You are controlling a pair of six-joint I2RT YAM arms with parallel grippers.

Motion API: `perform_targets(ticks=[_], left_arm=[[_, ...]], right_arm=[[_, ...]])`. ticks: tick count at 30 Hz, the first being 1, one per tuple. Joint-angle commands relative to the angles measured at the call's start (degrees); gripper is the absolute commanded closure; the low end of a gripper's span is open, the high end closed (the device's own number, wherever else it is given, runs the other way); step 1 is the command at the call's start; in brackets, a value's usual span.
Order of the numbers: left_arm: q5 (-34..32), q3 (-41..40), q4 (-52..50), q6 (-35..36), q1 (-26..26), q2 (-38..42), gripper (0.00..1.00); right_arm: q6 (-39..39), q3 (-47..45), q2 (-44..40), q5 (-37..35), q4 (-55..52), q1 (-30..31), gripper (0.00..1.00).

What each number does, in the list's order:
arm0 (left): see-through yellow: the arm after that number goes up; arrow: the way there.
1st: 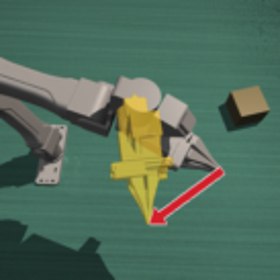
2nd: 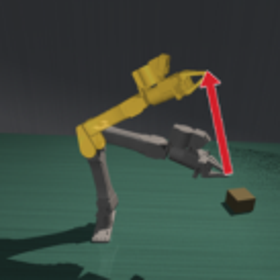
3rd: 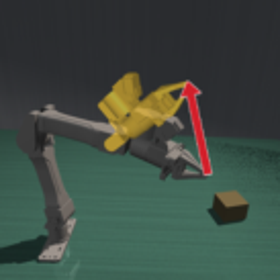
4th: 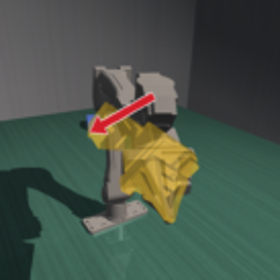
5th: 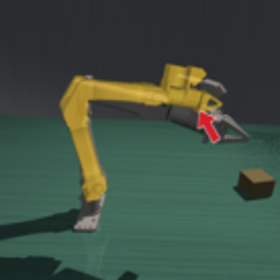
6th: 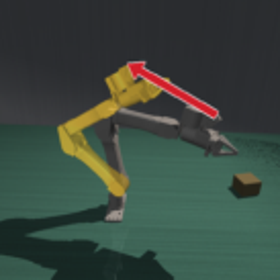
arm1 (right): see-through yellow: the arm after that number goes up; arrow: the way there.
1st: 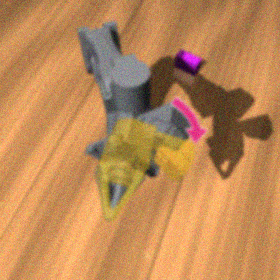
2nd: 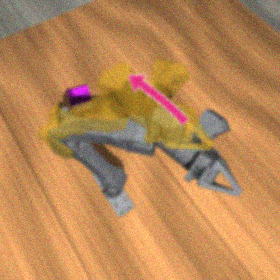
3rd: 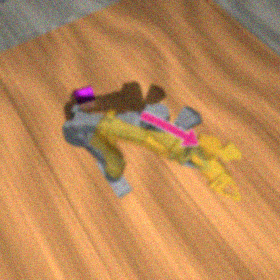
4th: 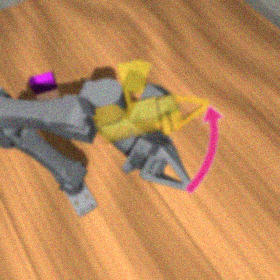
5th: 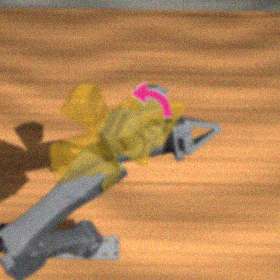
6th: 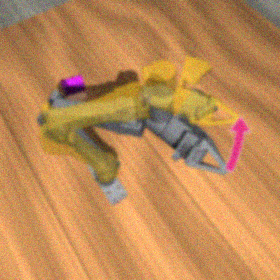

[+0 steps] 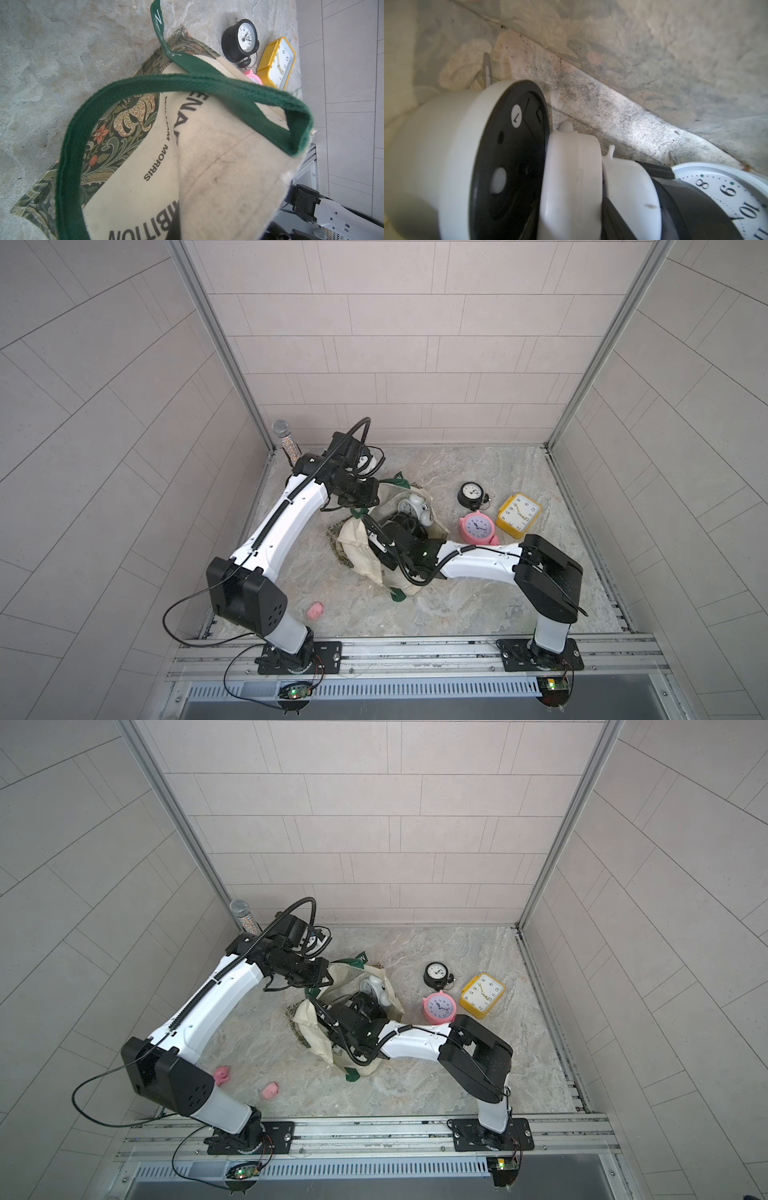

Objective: Take the alarm clock out of the canvas bag
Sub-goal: Pick up the alarm from the canvas bag.

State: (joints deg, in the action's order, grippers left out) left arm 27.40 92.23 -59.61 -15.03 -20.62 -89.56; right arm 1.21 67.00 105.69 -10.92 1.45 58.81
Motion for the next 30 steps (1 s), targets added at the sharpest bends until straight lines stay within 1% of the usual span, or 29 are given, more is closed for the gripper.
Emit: perform_targets(ticks=[1, 7, 9, 13, 16, 20, 30], left_arm=[[1.42, -0.13, 2.49, -0.09, 0.32, 0.79, 1.0], [1.52, -0.26, 2.49, -0.09, 0.32, 0.66, 1.0], [1.51, -0.29, 2.51, -0.09, 0.32, 0.62, 1.0], [1.52, -0.26, 2.49, 0.0, 0.32, 0.83, 1.0], [1.51, -0.12, 2.43, 0.07, 0.32, 0.83, 1.0], [1.5, 0.15, 2.15, 0.16, 0.32, 0.79, 1.0], [1.36, 0.41, 1.98, 0.17, 0.32, 0.9, 1.0]], right_arm=[[-0.41, 0.8, 1.66, 0.89, -2.71, 0.09, 0.54], [-1.04, 1.13, 2.59, 0.88, -3.21, -0.23, 0.57], [-1.36, 1.22, 2.77, 0.89, -3.59, -0.44, 0.56], [-1.99, 1.38, 2.91, 1.03, -4.48, -0.76, 0.5], [-1.94, 1.4, 2.79, 1.25, -5.2, -0.97, 0.49], [-1.85, 1.1, 2.6, 2.18, -6.55, -0.97, 0.54], [-1.86, 2.36, 2.47, 0.19, -8.27, -0.93, 0.65]])
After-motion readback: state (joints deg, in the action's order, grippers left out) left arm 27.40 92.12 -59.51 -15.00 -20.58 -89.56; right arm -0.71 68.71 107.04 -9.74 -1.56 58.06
